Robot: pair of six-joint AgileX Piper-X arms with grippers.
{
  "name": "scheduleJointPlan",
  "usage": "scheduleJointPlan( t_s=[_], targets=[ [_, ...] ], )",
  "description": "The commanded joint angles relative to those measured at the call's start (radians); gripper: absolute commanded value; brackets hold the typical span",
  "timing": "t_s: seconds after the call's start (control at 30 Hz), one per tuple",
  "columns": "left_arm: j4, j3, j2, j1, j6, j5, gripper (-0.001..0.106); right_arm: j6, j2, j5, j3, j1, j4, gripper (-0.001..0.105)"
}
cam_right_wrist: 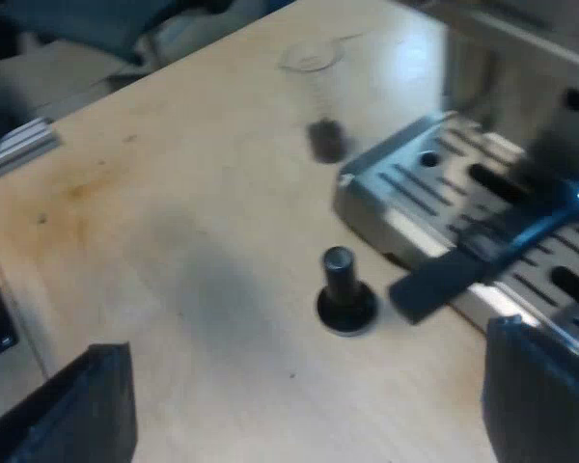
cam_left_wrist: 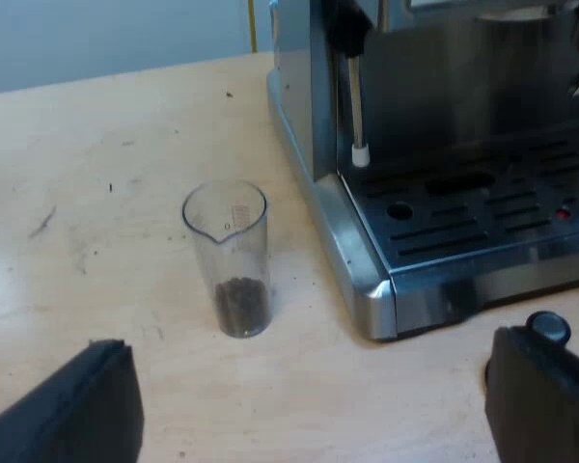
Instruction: Pour the beans into the coffee machine
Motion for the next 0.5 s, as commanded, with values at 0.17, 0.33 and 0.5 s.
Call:
scheduleJointPlan(
  t_s=[0.17,0.33,0.5],
  targets=[
    [-0.083,0.064,0.005,-0.001,-0.001,-0.012,0.084,-0.015,0.073,0.015,-0.006,0.101,-0.082,0.078],
    [-0.175,0.131,0.005,-0.001,-0.001,-0.012,0.084,0.005,0.192,0.151,-0.006,0.200,-0.216,0.078],
    [-0.299,0.193,0.007,-0.001,-0.003,-0.012,0.084,0.005,0.247,0.166,-0.006,0.231,-0.296,0.078]
  ],
)
